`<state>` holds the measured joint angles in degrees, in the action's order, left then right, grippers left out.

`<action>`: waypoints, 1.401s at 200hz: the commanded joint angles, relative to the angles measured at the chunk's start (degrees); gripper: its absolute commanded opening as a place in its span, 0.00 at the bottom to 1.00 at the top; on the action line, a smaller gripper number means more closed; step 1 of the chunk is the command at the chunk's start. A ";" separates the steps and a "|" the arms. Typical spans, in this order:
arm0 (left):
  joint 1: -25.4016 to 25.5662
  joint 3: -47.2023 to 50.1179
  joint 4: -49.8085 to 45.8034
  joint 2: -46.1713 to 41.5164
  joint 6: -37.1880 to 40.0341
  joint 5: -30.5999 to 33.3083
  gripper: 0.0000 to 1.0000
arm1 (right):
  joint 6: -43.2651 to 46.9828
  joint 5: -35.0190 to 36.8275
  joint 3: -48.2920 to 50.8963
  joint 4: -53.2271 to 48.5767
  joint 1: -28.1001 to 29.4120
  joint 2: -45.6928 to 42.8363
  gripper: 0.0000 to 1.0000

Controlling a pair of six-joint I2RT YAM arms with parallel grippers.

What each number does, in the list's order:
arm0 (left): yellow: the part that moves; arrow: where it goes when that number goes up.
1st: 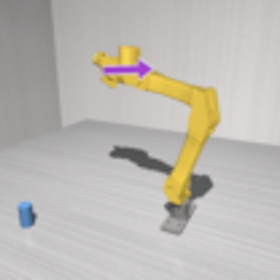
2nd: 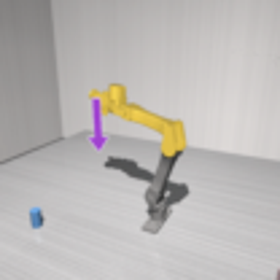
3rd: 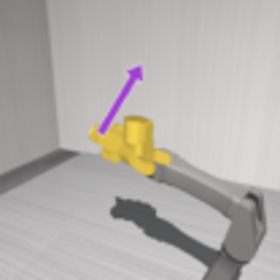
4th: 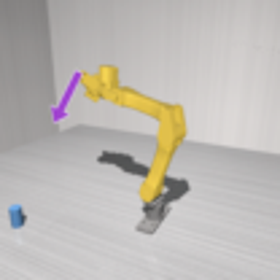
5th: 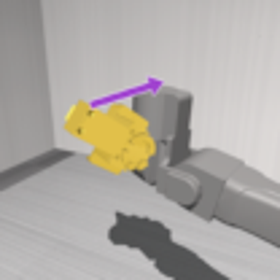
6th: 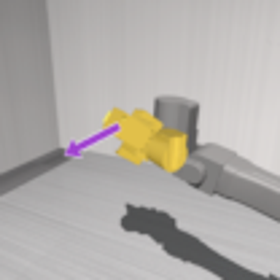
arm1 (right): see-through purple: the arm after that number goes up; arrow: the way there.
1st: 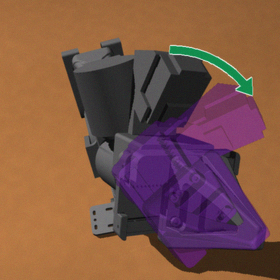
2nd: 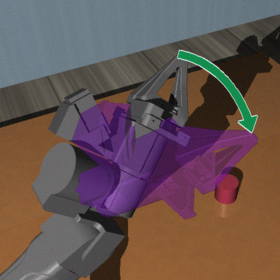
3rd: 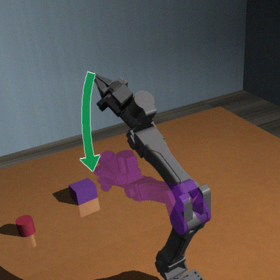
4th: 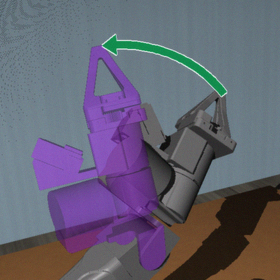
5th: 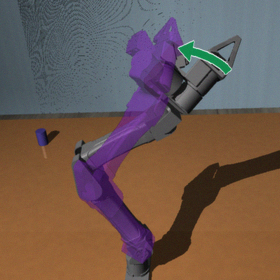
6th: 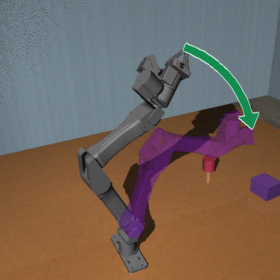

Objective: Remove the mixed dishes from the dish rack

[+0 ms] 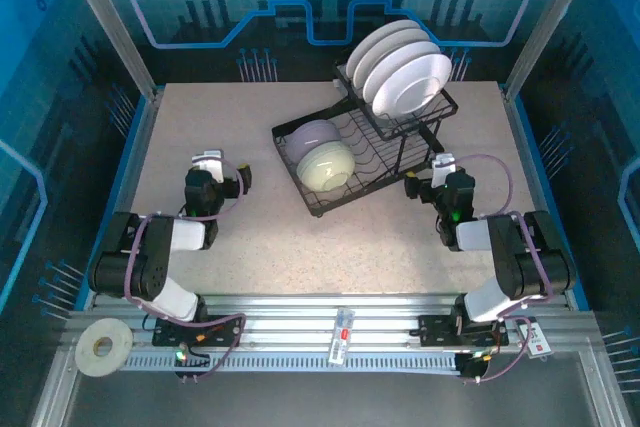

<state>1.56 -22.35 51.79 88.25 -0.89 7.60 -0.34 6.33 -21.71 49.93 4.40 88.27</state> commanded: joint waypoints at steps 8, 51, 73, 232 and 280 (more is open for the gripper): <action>-0.42 0.15 0.32 0.44 1.40 -1.53 0.99 | 0.94 -2.20 -1.31 0.37 -0.66 -0.11 1.00; -0.42 0.15 0.25 0.46 1.38 -1.62 0.99 | 0.78 -2.46 -1.36 0.33 -0.86 -0.11 1.00; -0.42 0.11 0.26 0.43 1.35 -1.69 0.99 | 0.79 -2.61 -1.33 0.34 -0.85 -0.09 1.00; -1.30 -6.40 -17.96 -6.11 0.03 -2.78 0.99 | -1.69 3.37 0.89 -2.89 -1.33 -9.22 1.00; -1.30 -10.72 -36.91 -16.01 -12.00 1.64 0.99 | -13.00 20.51 0.69 -20.11 -1.65 -27.86 1.00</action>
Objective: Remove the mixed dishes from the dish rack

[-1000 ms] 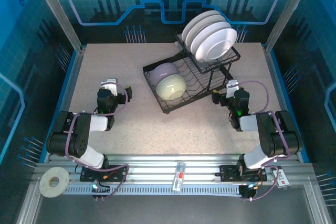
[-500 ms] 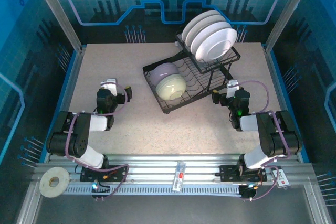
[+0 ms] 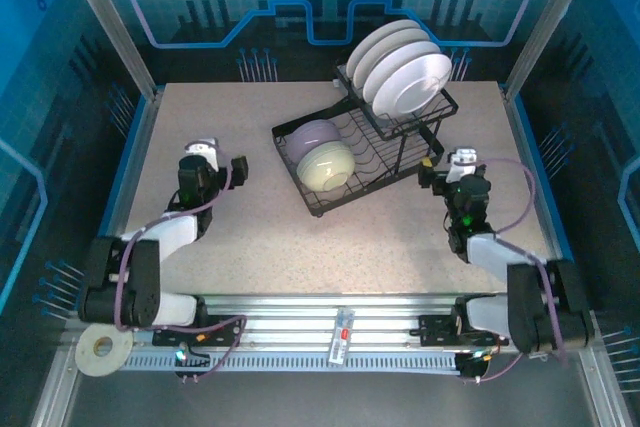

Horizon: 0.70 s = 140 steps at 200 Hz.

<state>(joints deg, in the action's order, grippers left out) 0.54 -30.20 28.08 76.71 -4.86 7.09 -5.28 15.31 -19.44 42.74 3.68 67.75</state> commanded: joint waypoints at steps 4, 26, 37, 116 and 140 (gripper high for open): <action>-0.27 -3.97 -15.61 -4.86 -9.52 2.25 0.99 | -8.78 12.22 -2.65 -16.06 -1.14 -8.38 1.00; -0.28 -13.23 -29.96 -2.92 -15.02 -1.63 0.99 | -14.39 16.70 -7.30 -29.38 -2.44 -11.27 1.00; -0.27 -17.18 -33.80 -1.10 -17.68 -5.13 0.99 | -21.09 18.46 -8.53 -34.04 -3.26 -12.03 1.00; 0.33 -45.75 -44.33 23.13 -28.02 -24.73 0.99 | -25.61 15.82 -13.11 -49.02 -0.21 -13.20 1.00; 1.12 -54.13 -45.87 30.89 -29.75 -28.44 0.91 | -27.16 17.72 -13.50 -53.46 2.04 -12.39 1.00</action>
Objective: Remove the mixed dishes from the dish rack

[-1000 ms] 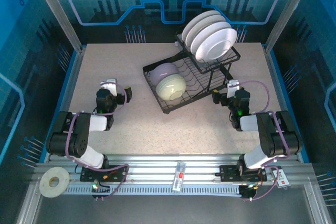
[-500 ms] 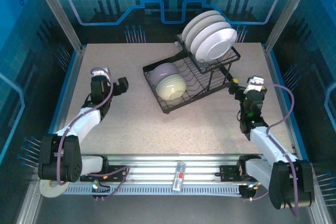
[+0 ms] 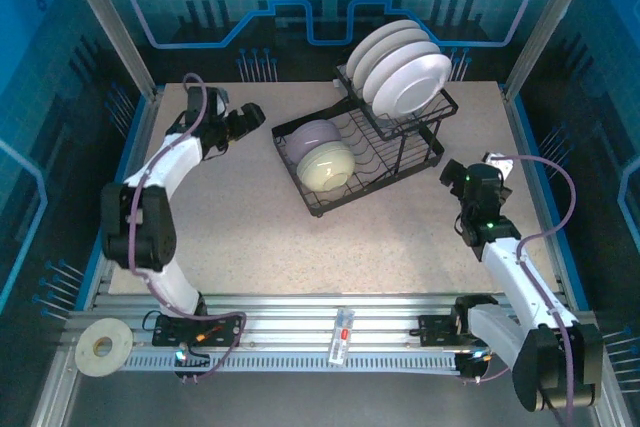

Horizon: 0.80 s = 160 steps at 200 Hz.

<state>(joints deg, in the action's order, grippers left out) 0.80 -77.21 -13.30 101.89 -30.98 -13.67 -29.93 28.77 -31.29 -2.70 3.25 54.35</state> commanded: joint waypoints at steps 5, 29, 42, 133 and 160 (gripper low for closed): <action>1.01 -8.52 -4.78 6.99 -3.86 -8.08 0.89 | -2.93 4.52 -2.07 -9.12 2.99 1.57 1.00; 1.40 -14.34 -5.41 12.77 -4.69 -9.53 0.80 | -6.20 3.78 -3.64 -13.42 4.28 4.69 1.00; 1.40 -17.80 -5.96 15.96 -5.11 -10.90 0.75 | -8.20 2.56 -3.82 -14.06 4.45 6.02 1.00; 2.10 -26.36 -0.81 28.16 -4.66 -16.31 0.56 | -13.23 -6.36 -6.40 -8.72 2.77 17.61 0.84; 2.53 -26.59 -0.11 29.40 -5.10 -19.03 0.56 | -13.63 -8.93 -7.00 -7.22 0.66 20.62 0.83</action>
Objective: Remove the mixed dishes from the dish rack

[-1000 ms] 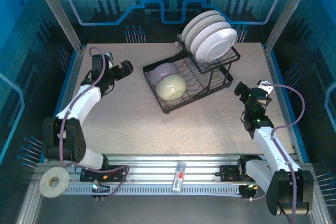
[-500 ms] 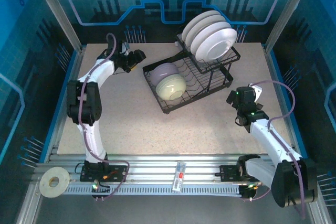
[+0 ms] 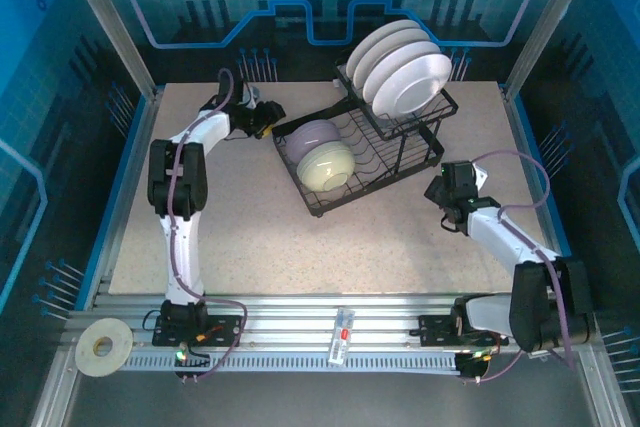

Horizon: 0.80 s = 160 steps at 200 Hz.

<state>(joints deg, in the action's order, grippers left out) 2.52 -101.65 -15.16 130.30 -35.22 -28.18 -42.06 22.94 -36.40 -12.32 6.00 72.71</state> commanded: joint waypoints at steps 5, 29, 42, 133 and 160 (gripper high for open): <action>0.96 -2.13 1.84 1.01 -0.73 -4.97 0.55 | -1.63 -3.63 -1.91 2.70 -2.55 2.71 0.83; 2.24 -1.72 1.27 0.79 1.05 -6.78 0.55 | -1.74 -4.83 -1.83 4.10 -4.38 4.05 0.84; 3.07 -1.63 0.12 0.57 2.27 -7.01 0.55 | -1.28 -5.71 -1.91 4.91 -5.31 4.89 0.85; 8.29 9.38 2.71 -5.11 3.80 -9.38 0.48 | -1.21 -10.42 -3.46 7.16 -9.97 9.14 0.87; 10.40 13.05 3.15 -7.49 4.54 -9.26 0.48 | -1.58 -11.28 -2.68 7.64 -11.91 9.12 0.88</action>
<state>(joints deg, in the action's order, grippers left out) 6.50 -92.29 -9.93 125.99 -31.42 -29.82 -42.68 12.99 -38.63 -5.82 -3.79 81.38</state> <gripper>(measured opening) 0.481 0.877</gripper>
